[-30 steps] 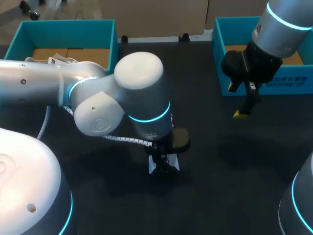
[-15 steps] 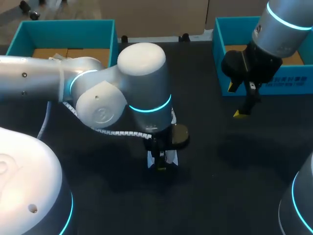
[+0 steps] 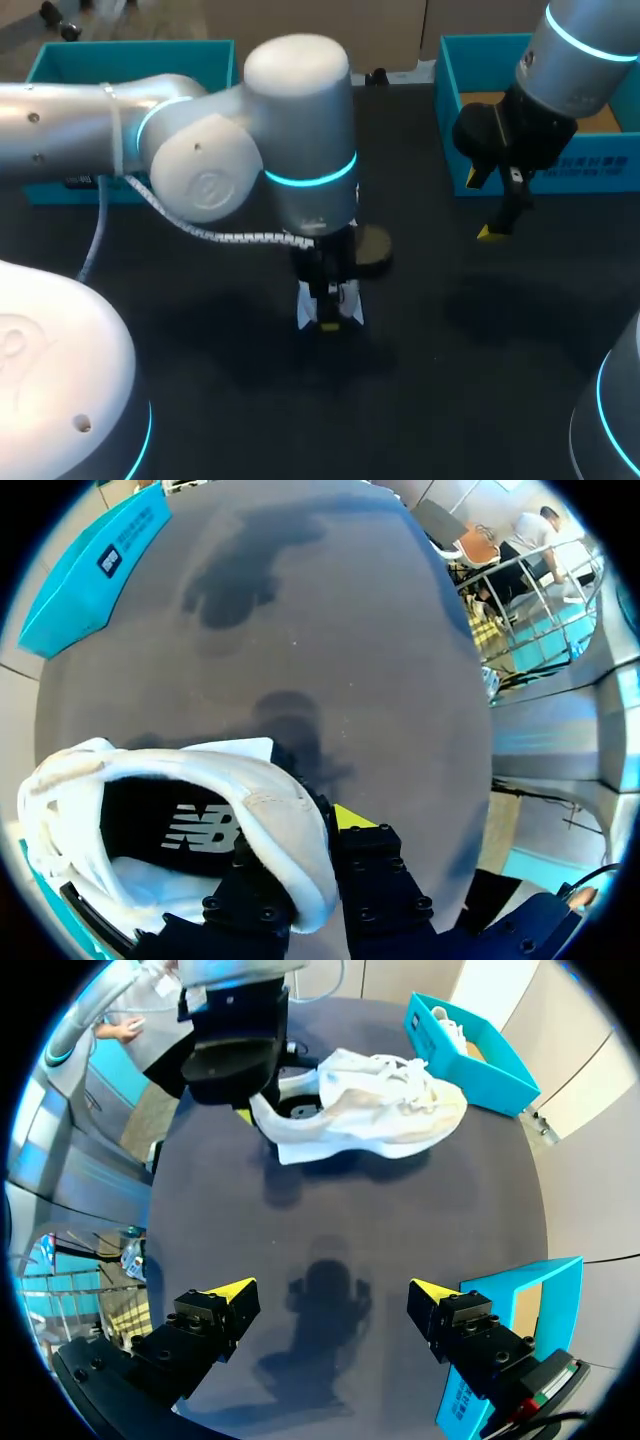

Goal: Take the shoe out of the shoebox, open the shoe tongue, remove and reinsert the insole, then place the shoe into the shoebox

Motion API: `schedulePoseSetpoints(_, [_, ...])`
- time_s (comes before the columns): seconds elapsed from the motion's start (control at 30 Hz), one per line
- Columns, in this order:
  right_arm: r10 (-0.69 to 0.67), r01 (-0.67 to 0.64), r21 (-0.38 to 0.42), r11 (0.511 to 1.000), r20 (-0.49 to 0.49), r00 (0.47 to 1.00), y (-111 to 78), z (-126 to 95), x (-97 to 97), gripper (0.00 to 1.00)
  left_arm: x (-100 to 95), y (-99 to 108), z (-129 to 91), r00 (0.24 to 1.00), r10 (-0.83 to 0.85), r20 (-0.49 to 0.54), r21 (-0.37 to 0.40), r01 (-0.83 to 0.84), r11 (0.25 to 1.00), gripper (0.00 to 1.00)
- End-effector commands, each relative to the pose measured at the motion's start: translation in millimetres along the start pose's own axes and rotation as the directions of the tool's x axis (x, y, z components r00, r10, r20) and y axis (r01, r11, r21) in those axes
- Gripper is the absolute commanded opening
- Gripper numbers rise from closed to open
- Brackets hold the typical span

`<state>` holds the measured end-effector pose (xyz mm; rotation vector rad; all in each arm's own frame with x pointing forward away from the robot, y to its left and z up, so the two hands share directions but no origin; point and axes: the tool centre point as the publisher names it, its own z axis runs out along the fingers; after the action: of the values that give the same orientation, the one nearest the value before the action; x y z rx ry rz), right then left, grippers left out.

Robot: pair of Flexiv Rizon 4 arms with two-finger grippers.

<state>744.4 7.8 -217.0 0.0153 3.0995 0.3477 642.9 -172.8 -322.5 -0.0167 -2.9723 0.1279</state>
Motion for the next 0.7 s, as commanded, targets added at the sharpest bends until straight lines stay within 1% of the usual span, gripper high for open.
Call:
schedulePoseSetpoints(0.03, [0.0,0.0,0.001,1.0,-0.001,1.0,0.1,0.9,-0.5,1.0,3.0,2.1,-29.5,1.0,-0.001,-0.001,-0.011,0.001,1.0,0.0])
schedulePoseSetpoints(0.1, [0.0,0.0,0.001,1.0,-0.001,1.0,0.1,0.9,-0.5,1.0,4.8,2.7,-37.3,1.0,0.003,-0.009,-0.006,-0.003,1.0,0.0])
schedulePoseSetpoints(0.23, [0.0,0.0,0.001,1.0,-0.001,1.0,0.1,0.9,-0.5,1.0,4.9,6.1,-53.4,0.999,-0.004,-0.052,0.035,0.006,0.999,0.0])
schedulePoseSetpoints(0.37, [0.0,0.0,0.001,1.0,-0.001,1.0,0.1,0.9,-0.5,1.0,1.0,8.6,-63.8,0.998,-0.007,-0.055,0.025,0.008,1.0,0.0])
schedulePoseSetpoints(0.5, [0.0,0.0,0.001,1.0,-0.001,1.0,0.1,0.9,-0.5,1.0,-4.3,14.0,-79.2,0.995,-0.013,-0.099,0.036,0.017,0.999,0.0])
schedulePoseSetpoints(0.7, [0.0,0.0,0.001,1.0,-0.001,1.0,0.1,0.9,-0.5,1.0,-6.8,20.0,-102.5,0.993,-0.008,-0.118,0.03,0.011,0.999,0.0])
